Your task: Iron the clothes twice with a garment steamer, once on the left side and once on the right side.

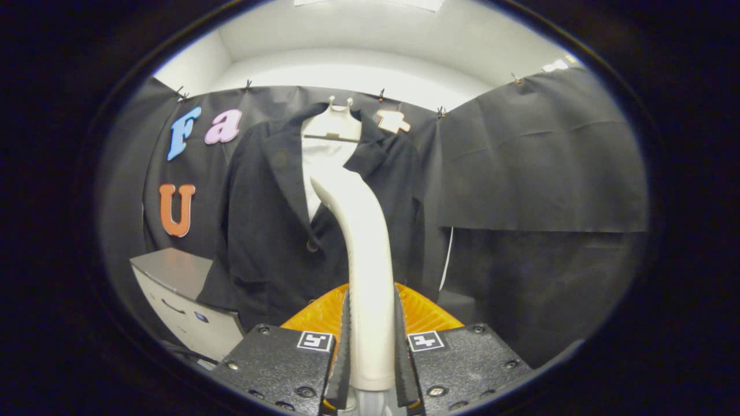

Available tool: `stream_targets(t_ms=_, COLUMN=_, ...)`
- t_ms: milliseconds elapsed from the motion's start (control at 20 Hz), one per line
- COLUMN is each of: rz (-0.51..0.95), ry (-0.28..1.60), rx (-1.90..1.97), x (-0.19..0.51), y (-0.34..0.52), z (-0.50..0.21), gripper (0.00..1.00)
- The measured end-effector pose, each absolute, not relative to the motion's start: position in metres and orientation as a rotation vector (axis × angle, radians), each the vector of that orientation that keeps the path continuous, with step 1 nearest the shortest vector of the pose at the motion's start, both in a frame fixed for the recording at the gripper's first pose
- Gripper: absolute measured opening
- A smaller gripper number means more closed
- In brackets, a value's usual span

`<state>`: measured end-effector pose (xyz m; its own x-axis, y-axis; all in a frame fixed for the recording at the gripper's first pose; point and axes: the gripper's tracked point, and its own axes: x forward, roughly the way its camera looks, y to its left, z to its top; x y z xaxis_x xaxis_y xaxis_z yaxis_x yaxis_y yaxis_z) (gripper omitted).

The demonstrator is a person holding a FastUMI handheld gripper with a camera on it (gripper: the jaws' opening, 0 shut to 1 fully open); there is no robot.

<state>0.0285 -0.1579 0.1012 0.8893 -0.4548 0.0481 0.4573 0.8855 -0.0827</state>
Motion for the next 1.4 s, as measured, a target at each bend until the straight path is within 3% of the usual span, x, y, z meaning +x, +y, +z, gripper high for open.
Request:
stream_targets(t_ms=450, rz=-0.532, ry=-0.264, rx=-0.099, x=0.06, y=-0.209, z=0.19, gripper=0.34)
stream_targets(t_ms=1400, rz=-0.505, ry=-0.303, rx=-0.078, x=0.125, y=-0.233, z=0.215, gripper=0.34)
